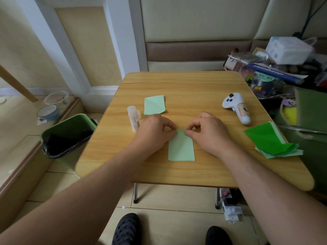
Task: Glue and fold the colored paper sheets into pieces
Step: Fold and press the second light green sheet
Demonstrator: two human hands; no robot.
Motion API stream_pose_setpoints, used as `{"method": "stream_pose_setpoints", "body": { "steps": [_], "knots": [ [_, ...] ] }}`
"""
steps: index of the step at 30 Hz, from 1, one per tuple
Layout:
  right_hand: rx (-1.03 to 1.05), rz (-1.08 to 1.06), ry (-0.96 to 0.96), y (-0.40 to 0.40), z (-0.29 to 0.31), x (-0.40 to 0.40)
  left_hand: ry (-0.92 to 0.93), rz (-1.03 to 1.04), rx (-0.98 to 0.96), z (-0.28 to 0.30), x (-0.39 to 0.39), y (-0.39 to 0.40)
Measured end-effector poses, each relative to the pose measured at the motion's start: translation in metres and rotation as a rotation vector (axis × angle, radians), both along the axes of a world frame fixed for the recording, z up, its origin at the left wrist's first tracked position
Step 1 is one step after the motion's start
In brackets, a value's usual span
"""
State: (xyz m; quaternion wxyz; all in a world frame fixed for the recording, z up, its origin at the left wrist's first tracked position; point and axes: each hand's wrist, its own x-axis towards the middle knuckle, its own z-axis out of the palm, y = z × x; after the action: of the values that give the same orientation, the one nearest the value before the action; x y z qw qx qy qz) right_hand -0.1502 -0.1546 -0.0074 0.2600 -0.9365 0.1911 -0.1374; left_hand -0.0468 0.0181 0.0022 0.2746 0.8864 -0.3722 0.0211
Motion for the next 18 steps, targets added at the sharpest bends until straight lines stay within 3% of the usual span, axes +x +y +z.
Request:
{"method": "stream_pose_setpoints", "body": {
  "steps": [18],
  "knots": [
    [-0.011, 0.018, 0.003, 0.005, -0.001, 0.009, -0.011, -0.024, -0.003, 0.000, -0.001, -0.005]
  ]
}}
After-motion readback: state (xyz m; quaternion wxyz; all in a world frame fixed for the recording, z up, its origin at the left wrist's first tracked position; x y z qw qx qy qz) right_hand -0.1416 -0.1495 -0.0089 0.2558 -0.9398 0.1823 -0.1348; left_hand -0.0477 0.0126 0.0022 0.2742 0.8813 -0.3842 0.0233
